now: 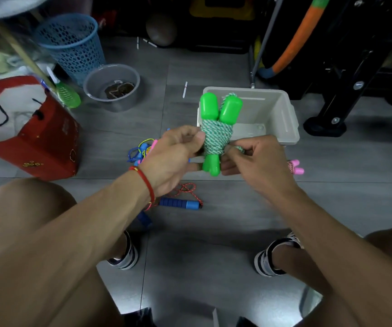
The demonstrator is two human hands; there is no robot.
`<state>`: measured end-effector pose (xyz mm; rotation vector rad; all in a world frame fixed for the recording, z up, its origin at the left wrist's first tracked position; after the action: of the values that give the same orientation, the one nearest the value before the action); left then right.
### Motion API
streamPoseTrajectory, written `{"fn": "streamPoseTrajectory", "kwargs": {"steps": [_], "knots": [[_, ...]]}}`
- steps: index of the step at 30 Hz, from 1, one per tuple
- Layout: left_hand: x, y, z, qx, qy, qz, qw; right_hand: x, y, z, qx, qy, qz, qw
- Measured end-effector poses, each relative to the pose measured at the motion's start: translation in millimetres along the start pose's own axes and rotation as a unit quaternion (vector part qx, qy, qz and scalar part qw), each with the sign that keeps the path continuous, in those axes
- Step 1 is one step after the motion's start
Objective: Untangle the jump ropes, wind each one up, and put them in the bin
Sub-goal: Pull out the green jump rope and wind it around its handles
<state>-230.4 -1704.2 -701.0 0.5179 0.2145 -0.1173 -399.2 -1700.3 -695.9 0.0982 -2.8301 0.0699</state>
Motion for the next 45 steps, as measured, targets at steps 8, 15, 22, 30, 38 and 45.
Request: {"fn": "streamPoseTrajectory", "kwargs": {"steps": [8, 15, 22, 30, 38, 45], "knots": [[9, 3, -4, 0.101, 0.061, -0.171, 0.978, 17, -3, -5, -0.045, -0.061, -0.123, 0.99], [-1, 4, -9, 0.057, 0.04, -0.128, 0.989, 9, 2, 5, -0.021, 0.044, -0.054, 0.997], [5, -4, 0, 0.05, 0.091, -0.109, 0.989, 9, 8, -6, 0.152, 0.106, -0.01, 0.983], [6, -3, 4, 0.076, 0.172, -0.239, 0.953, 10, 11, -15, 0.312, 0.145, 0.109, 0.933], [8, -5, 5, 0.074, 0.195, -0.27, 0.94, 13, 5, -11, 0.452, 0.246, 0.141, 0.846], [8, -3, 7, 0.056, 0.218, -0.245, 0.943, 7, 6, -7, 0.446, 0.2, 0.075, 0.869]]}}
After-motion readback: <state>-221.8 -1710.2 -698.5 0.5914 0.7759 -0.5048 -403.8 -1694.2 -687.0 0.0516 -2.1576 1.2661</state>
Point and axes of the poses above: each hand's wrist, its own y-axis away from the middle knuckle, its own x-axis out of the back of the hand, z = x × y, the point moved 1 cm from there along -y, towards the middle knuckle, and after that the axes turned 9 degrees about x, right-handed, at the moved point
